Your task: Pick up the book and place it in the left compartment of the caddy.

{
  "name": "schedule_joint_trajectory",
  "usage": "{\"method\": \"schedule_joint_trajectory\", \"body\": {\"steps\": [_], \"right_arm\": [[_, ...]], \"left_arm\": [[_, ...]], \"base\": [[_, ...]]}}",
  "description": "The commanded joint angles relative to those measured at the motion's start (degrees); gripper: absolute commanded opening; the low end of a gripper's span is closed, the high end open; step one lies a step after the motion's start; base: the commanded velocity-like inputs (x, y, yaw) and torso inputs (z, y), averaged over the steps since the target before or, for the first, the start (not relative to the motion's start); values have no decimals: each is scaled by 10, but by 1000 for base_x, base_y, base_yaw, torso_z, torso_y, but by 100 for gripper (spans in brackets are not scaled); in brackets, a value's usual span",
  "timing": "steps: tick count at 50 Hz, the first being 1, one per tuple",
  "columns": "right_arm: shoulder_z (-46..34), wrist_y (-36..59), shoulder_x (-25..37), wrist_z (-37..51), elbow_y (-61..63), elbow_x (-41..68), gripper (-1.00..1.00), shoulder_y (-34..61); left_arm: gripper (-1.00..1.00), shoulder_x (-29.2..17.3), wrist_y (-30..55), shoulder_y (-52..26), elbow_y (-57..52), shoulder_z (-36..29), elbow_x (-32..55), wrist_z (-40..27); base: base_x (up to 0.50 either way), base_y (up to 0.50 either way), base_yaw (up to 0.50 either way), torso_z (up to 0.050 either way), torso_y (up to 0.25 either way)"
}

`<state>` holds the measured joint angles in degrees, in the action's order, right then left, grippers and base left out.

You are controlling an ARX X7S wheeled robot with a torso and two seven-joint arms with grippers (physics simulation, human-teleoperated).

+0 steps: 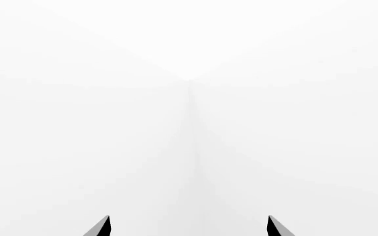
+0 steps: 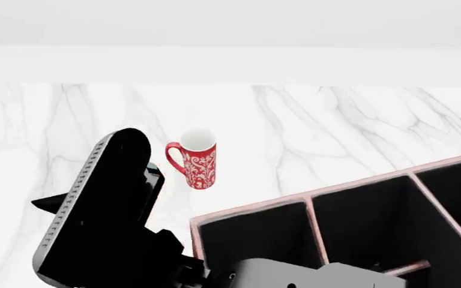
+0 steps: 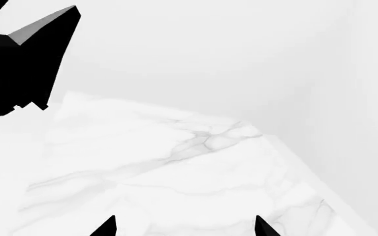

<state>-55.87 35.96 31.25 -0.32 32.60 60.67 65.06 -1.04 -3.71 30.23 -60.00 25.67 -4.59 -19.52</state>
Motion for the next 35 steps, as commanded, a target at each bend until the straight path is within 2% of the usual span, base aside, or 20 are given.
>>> {"method": "schedule_joint_trajectory", "body": {"steps": [1,35], "right_arm": [[-7,-18,-12,-36,-38,13,100,0],[-55,-18,-20,-61,-32,5,100,-46]], "left_arm": [[100,10,-29,3,0,10,-4,16],[100,10,-23,-4,0,9,-9,21]], "base": [[0,0,0,0,0],[0,0,0,0,0]]}}
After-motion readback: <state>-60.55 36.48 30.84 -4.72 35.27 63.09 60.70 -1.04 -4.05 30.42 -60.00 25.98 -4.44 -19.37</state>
